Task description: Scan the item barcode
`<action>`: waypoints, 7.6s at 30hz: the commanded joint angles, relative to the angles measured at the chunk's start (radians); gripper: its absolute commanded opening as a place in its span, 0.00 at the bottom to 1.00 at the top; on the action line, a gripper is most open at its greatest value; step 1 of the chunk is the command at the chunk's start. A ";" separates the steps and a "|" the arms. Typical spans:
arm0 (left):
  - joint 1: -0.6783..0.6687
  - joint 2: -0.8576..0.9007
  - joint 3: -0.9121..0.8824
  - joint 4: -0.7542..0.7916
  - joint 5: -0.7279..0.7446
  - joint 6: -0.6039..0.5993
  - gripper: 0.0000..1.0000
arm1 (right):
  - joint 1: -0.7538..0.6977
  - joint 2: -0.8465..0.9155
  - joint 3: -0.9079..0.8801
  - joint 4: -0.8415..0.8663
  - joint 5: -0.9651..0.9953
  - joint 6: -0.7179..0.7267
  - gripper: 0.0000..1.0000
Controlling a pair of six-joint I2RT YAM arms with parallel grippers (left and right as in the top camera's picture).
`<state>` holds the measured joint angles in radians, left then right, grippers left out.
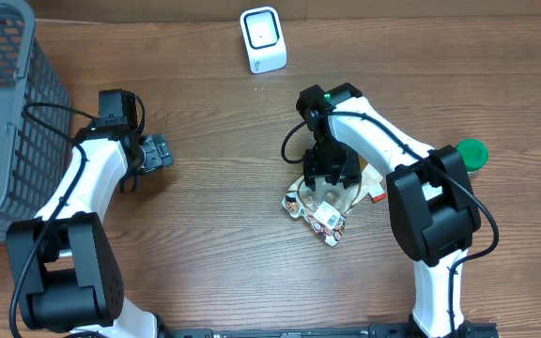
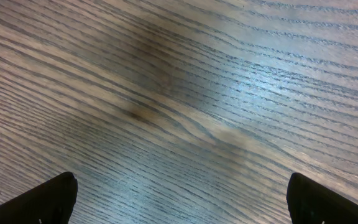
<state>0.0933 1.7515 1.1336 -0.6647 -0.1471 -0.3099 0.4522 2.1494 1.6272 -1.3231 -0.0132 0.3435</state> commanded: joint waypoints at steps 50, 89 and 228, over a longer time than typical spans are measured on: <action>-0.003 -0.007 0.014 0.000 -0.010 0.019 1.00 | -0.024 -0.100 0.036 0.361 0.020 0.000 1.00; -0.002 -0.007 0.014 0.000 -0.010 0.019 1.00 | -0.036 -1.482 -0.183 0.291 0.292 -0.105 1.00; -0.005 -0.797 0.014 -0.005 -0.010 0.019 1.00 | -0.314 -2.147 -1.619 1.239 -0.007 -0.524 1.00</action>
<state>0.0933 1.0679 1.1362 -0.6655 -0.1474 -0.3099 0.1436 0.0128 0.0185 -0.0902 -0.0193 -0.1772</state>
